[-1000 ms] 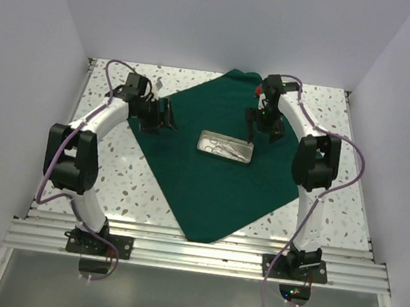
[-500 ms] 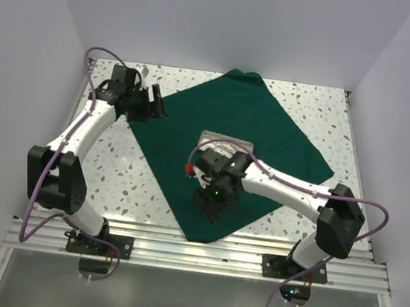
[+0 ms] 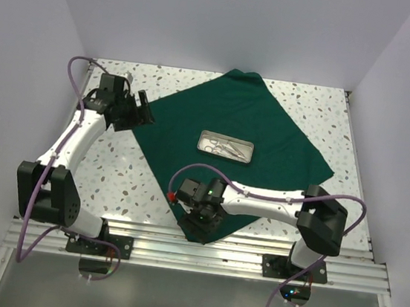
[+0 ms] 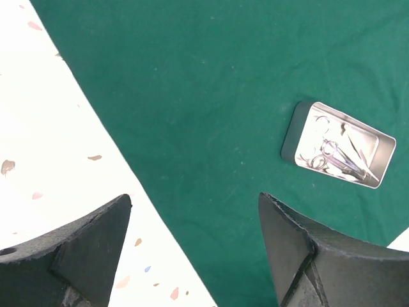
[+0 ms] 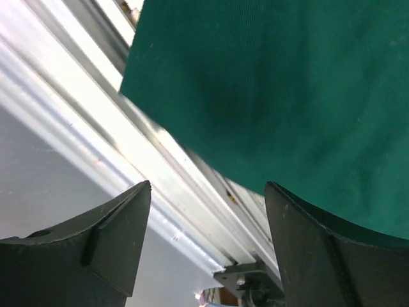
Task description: Prepare the surgical pack
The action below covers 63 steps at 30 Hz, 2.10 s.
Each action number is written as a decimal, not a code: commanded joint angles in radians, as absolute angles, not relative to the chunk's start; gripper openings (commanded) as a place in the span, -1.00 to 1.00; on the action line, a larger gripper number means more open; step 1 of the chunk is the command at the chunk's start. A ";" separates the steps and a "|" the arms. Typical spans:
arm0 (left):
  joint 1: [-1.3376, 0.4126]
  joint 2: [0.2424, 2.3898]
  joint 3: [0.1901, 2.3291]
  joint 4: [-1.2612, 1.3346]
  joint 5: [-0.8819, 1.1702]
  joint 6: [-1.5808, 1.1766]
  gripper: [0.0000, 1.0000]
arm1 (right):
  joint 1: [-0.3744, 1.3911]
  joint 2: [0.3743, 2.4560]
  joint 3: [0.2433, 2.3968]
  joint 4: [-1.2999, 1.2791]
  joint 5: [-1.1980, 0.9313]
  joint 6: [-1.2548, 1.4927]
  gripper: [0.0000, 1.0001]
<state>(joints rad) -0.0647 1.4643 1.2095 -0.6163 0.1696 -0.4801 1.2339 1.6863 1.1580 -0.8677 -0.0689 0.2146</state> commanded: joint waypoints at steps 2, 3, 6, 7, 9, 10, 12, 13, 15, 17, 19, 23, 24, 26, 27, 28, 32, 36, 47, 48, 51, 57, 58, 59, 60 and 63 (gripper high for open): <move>-0.051 1.390 1.198 -0.632 0.132 -0.482 0.69 | 1.235 1.741 1.157 -0.787 -0.017 0.163 0.47; -0.049 1.387 1.193 -0.632 0.133 -0.480 0.69 | 1.235 1.753 1.161 -0.788 -0.014 0.155 0.45; -0.046 1.382 1.186 -0.630 0.141 -0.482 0.69 | 1.239 1.781 1.164 -0.775 -0.014 0.141 0.38; -0.046 1.382 1.187 -0.630 0.143 -0.480 0.69 | 1.238 1.782 1.154 -0.769 -0.014 0.140 0.35; -0.044 1.382 1.187 -0.632 0.144 -0.479 0.69 | 1.238 1.789 1.144 -0.759 -0.018 0.138 0.31; -0.043 1.382 1.189 -0.634 0.149 -0.477 0.69 | 1.241 1.790 1.141 -0.759 -0.034 0.135 0.27; -0.043 1.384 1.189 -0.634 0.152 -0.476 0.69 | 1.249 1.786 1.123 -0.752 -0.034 0.133 0.21; -0.043 1.382 1.187 -0.634 0.152 -0.476 0.69 | 1.250 1.783 1.115 -0.744 -0.029 0.138 0.21; -0.043 1.384 1.183 -0.630 0.153 -0.476 0.69 | 1.250 1.790 1.103 -0.738 -0.014 0.137 0.16; -0.043 1.385 1.178 -0.624 0.160 -0.477 0.69 | 1.250 1.802 1.108 -0.741 -0.003 0.143 0.08; -0.043 1.387 1.180 -0.623 0.170 -0.480 0.69 | 1.250 1.810 1.106 -0.733 -0.003 0.152 -0.08; -0.043 1.388 1.180 -0.621 0.178 -0.480 0.68 | 1.249 1.772 1.091 -0.707 0.032 0.186 -0.45; -0.043 1.388 1.175 -0.618 0.179 -0.480 0.68 | 1.250 1.767 1.091 -0.710 0.043 0.196 -0.65; -0.043 1.385 1.173 -0.614 0.183 -0.482 0.68 | 1.250 1.750 1.098 -0.716 0.060 0.218 -0.79; -0.043 1.387 1.170 -0.612 0.189 -0.483 0.68 | 1.249 1.741 1.101 -0.718 0.072 0.233 -0.84; -0.043 1.387 1.170 -0.611 0.192 -0.483 0.68 | 1.246 1.720 1.107 -0.719 0.077 0.238 -0.89; -0.043 1.388 1.173 -0.603 0.198 -0.482 0.68 | 1.195 1.681 1.149 -0.768 0.110 0.265 -0.99; -0.041 1.393 1.174 -0.592 0.212 -0.479 0.68 | 1.033 1.661 1.212 -0.814 0.133 0.267 -1.00; -0.043 1.427 1.167 -0.546 0.250 -0.482 0.68 | 0.685 1.954 1.681 -0.902 0.172 0.130 -1.00; -0.041 1.433 1.169 -0.540 0.256 -0.483 0.68 | 0.667 2.001 1.759 -0.910 0.173 0.129 -1.00; -0.043 1.443 1.189 -0.538 0.259 -0.482 0.70 | 0.612 2.065 1.904 -0.930 0.196 0.120 -1.00; -0.043 1.491 1.203 -0.525 0.270 -0.476 0.78 | 0.526 2.204 2.136 -0.945 0.199 0.133 -1.00; -0.043 1.493 1.200 -0.519 0.271 -0.482 0.80 | 0.517 2.226 2.166 -0.951 0.196 0.138 -1.00; -0.043 1.494 1.190 -0.506 0.278 -0.488 0.81 | 0.505 2.261 2.193 -0.962 0.190 0.140 -1.00; -0.043 1.500 1.186 -0.483 0.303 -0.491 0.81 | 0.499 2.281 2.248 -0.968 0.189 0.144 -1.00; -0.043 1.519 1.186 -0.465 0.327 -0.502 0.81 | 0.483 2.332 2.324 -0.979 0.189 0.155 -1.00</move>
<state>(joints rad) -0.0525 1.5066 1.1702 -0.5423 0.2794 -0.4831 0.4900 2.3024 2.2368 -0.9611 0.1738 0.1463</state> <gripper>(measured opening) 0.902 0.050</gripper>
